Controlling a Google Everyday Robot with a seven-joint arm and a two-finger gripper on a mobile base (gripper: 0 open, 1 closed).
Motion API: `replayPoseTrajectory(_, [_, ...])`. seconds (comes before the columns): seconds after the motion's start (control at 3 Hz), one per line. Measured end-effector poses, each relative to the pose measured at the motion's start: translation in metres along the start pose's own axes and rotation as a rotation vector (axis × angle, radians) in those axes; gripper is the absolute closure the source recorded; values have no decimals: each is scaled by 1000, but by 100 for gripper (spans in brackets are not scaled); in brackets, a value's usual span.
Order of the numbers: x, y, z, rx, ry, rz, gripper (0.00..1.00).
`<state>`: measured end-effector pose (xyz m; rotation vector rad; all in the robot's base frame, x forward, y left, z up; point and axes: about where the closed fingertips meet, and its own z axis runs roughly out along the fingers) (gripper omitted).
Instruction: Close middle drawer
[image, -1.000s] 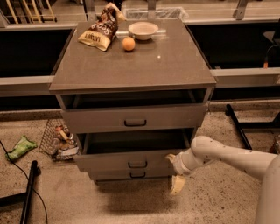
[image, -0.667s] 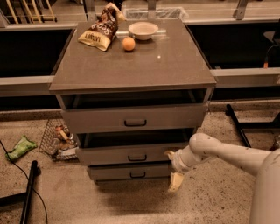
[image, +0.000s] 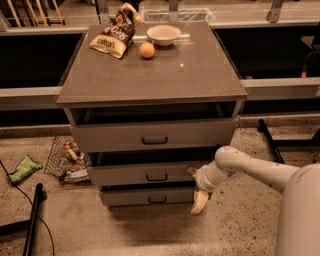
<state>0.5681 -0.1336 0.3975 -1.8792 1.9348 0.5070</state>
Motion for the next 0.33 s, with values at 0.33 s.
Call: replayPoseTrajectory(0.33, [-1,-2,-1,-3,-19,-14,0])
